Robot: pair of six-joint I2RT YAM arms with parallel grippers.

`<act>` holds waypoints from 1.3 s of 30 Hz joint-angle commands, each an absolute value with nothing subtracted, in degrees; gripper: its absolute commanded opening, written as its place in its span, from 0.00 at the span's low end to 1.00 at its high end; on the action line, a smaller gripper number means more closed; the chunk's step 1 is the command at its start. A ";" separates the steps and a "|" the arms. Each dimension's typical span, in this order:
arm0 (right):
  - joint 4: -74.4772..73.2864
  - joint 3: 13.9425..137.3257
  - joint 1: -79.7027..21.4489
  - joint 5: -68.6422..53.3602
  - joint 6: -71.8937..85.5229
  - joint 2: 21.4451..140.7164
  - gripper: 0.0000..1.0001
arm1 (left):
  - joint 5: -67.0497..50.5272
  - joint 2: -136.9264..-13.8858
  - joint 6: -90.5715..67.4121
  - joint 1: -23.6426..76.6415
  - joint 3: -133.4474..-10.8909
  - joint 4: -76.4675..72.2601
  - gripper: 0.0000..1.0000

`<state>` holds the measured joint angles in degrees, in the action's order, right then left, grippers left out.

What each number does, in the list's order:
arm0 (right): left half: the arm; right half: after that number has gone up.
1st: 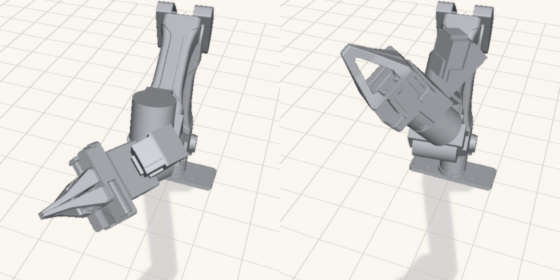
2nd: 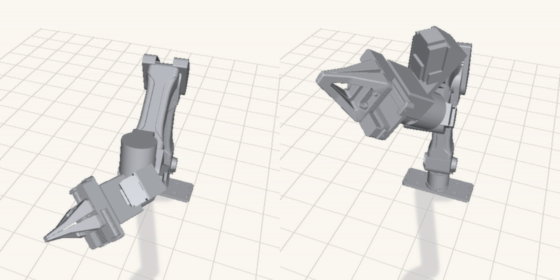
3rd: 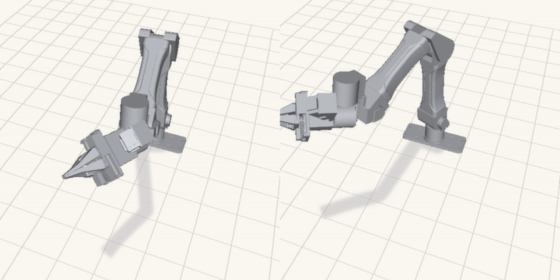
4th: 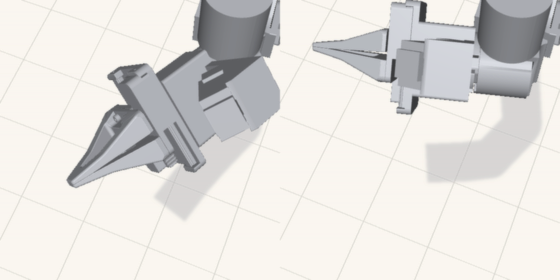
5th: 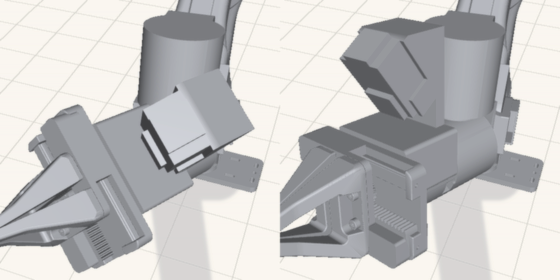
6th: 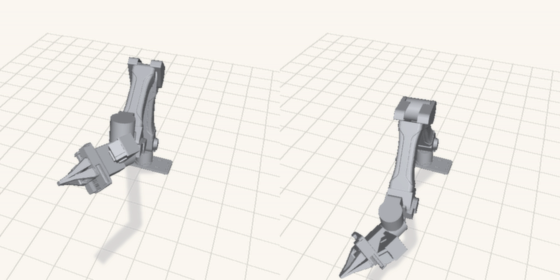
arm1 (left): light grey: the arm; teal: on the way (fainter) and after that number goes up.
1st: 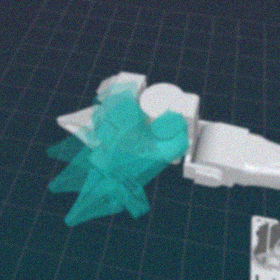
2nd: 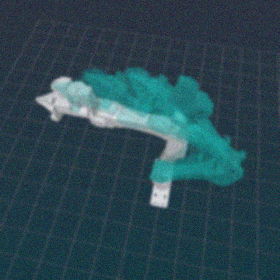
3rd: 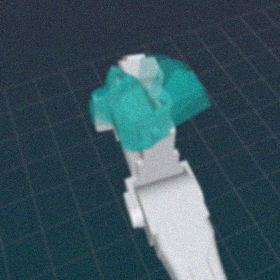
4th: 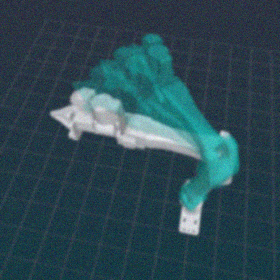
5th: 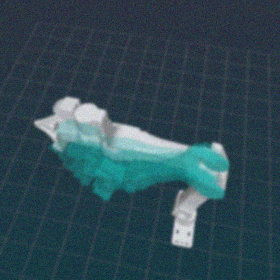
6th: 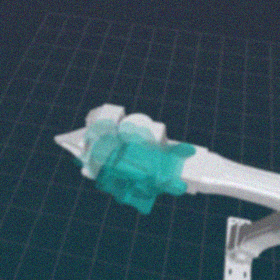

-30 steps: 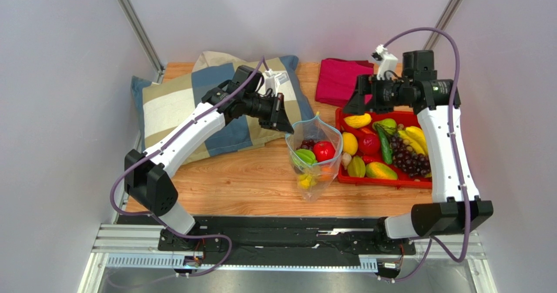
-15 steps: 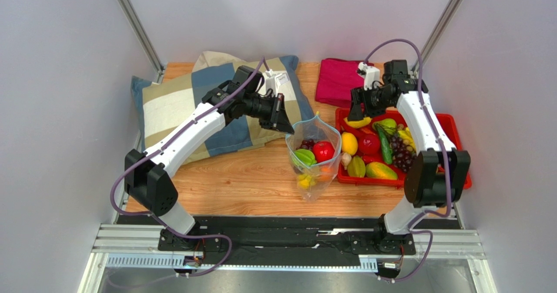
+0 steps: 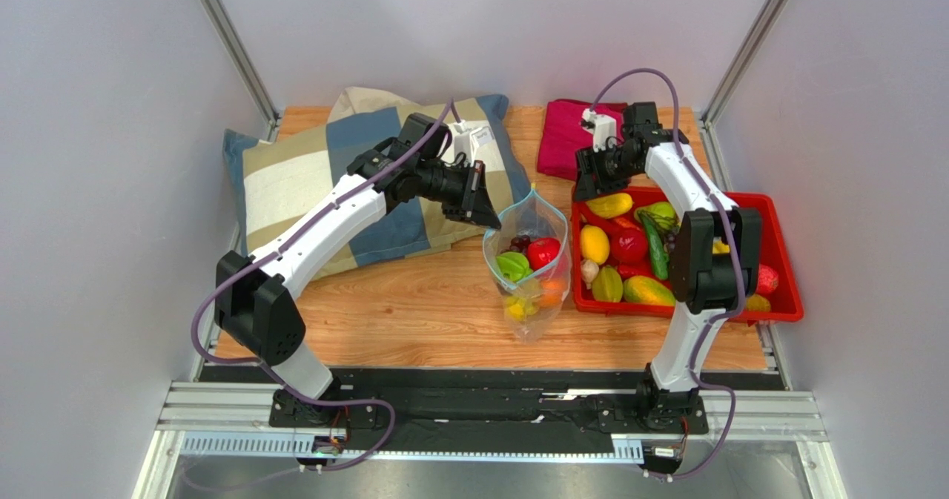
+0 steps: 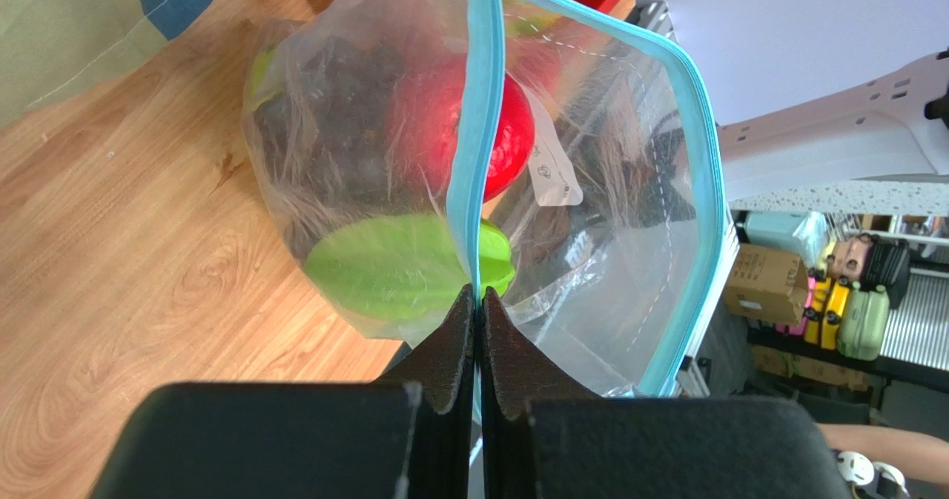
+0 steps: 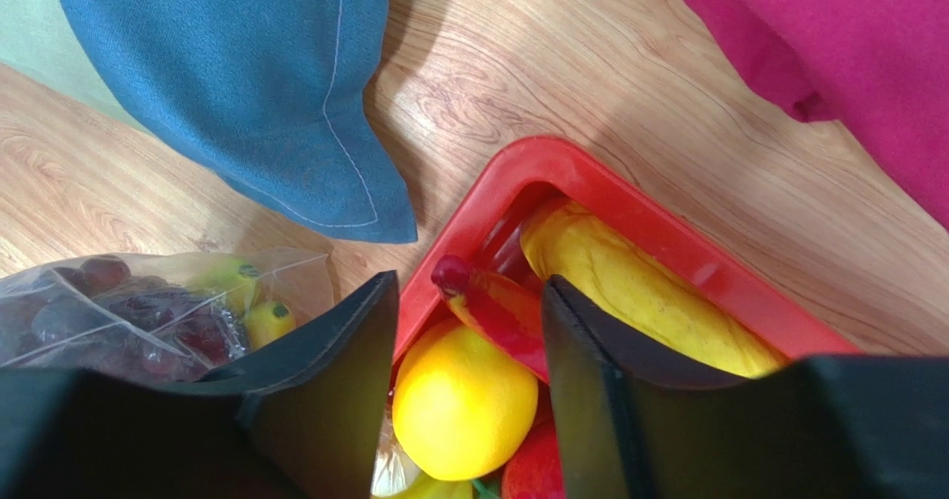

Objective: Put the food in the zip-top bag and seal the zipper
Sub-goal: Pick up the fake vegetable from the bin, then place the fake vegetable in the zipper food storage bag.

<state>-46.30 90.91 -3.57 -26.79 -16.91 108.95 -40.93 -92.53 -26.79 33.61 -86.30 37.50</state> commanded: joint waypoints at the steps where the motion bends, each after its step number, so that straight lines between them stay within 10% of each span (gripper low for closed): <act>1: -42.89 92.46 -3.95 -29.00 -17.67 110.04 0.49 | -41.92 -93.16 -25.75 33.49 -88.42 36.82 0.00; 14: -47.10 91.14 -3.17 -30.85 -16.35 104.33 0.00 | -41.22 -93.43 -24.87 33.49 -90.44 38.06 0.00; 30: -53.62 100.72 1.85 -44.64 8.67 84.04 0.00 | -40.44 -91.23 -26.28 33.75 -89.56 36.39 0.00; 39: -27.40 90.59 -4.54 -50.11 48.78 72.51 0.00 | -38.06 -90.97 -29.35 34.54 -88.68 34.72 0.00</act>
<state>-38.59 89.45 0.62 -49.91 31.40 74.78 -38.63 -93.76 -27.38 34.11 -88.14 37.41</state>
